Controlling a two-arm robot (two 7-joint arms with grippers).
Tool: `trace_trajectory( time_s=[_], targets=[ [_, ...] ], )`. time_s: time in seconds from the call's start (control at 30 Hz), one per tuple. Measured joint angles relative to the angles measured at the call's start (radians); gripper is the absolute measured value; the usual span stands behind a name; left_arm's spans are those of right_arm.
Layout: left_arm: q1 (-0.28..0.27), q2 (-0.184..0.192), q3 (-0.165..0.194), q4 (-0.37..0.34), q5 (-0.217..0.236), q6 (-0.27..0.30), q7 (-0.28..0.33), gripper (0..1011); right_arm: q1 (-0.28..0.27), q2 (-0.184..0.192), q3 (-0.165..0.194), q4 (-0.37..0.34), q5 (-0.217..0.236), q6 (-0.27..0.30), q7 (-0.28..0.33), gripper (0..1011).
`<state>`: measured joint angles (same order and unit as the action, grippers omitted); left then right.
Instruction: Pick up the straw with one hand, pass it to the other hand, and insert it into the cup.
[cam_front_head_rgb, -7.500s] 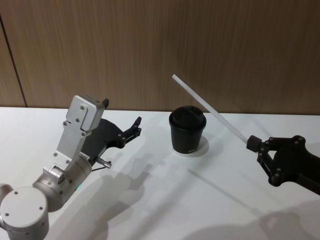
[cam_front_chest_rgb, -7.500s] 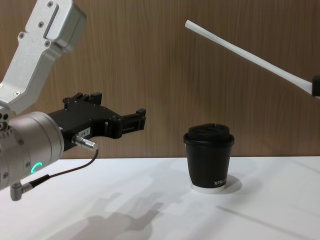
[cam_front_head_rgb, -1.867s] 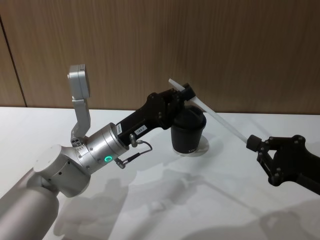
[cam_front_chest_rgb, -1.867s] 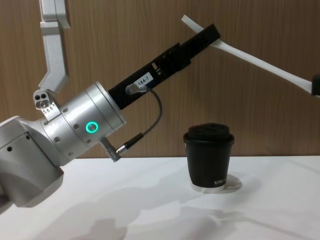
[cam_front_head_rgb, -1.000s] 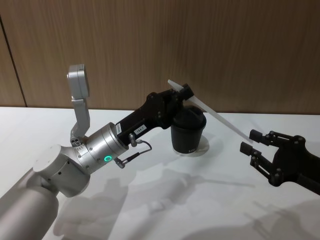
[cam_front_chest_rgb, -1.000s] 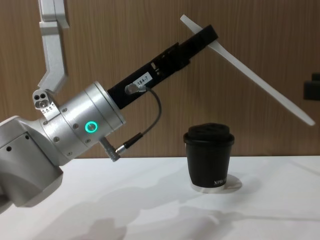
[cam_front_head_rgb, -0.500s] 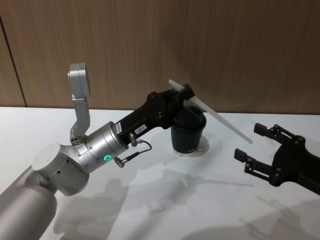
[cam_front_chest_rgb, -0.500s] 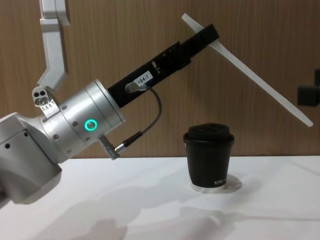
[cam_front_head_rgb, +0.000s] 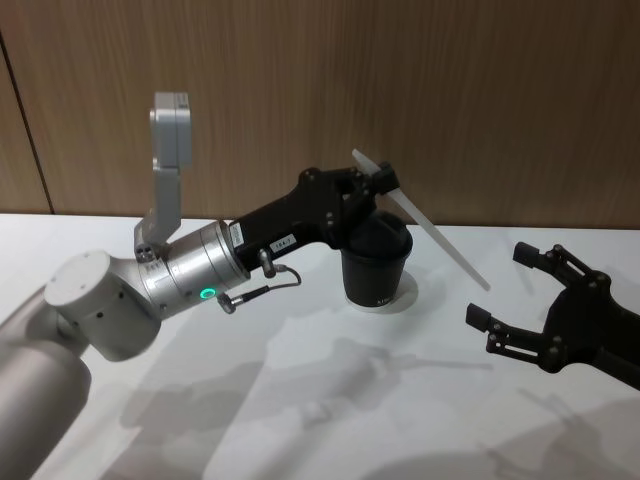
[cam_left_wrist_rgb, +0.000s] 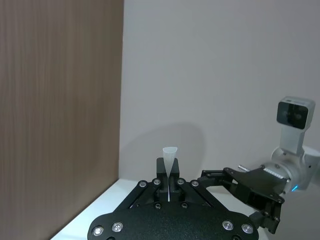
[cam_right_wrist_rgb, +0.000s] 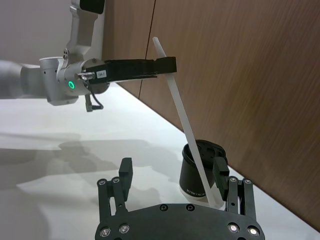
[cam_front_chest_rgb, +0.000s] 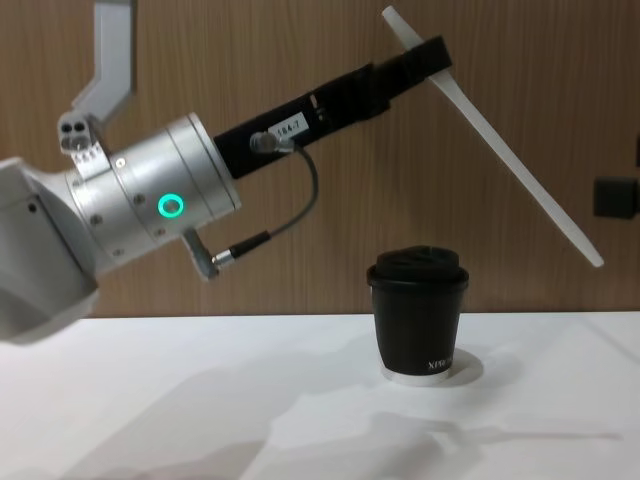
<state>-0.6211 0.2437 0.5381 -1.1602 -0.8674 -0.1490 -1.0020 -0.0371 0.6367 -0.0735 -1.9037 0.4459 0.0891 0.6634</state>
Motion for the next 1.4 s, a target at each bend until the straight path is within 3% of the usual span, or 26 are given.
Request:
trace_trajectory(
  time_s=[0.3, 0.77, 1.4],
  targets=[
    [-0.034, 0.054, 0.028, -0.079, 0.070, 0.064, 0.077, 14, 0.000, 0.000, 0.000, 0.000, 0.000, 0.000, 0.000, 1001],
    [-0.069, 0.132, 0.050, -0.215, 0.186, 0.157, 0.254, 15, 0.000, 0.000, 0.000, 0.000, 0.000, 0.000, 0.000, 1001],
    [-0.121, 0.183, 0.073, -0.305, 0.302, 0.279, 0.372, 15, 0.000, 0.000, 0.000, 0.000, 0.000, 0.000, 0.000, 1001]
  ],
)
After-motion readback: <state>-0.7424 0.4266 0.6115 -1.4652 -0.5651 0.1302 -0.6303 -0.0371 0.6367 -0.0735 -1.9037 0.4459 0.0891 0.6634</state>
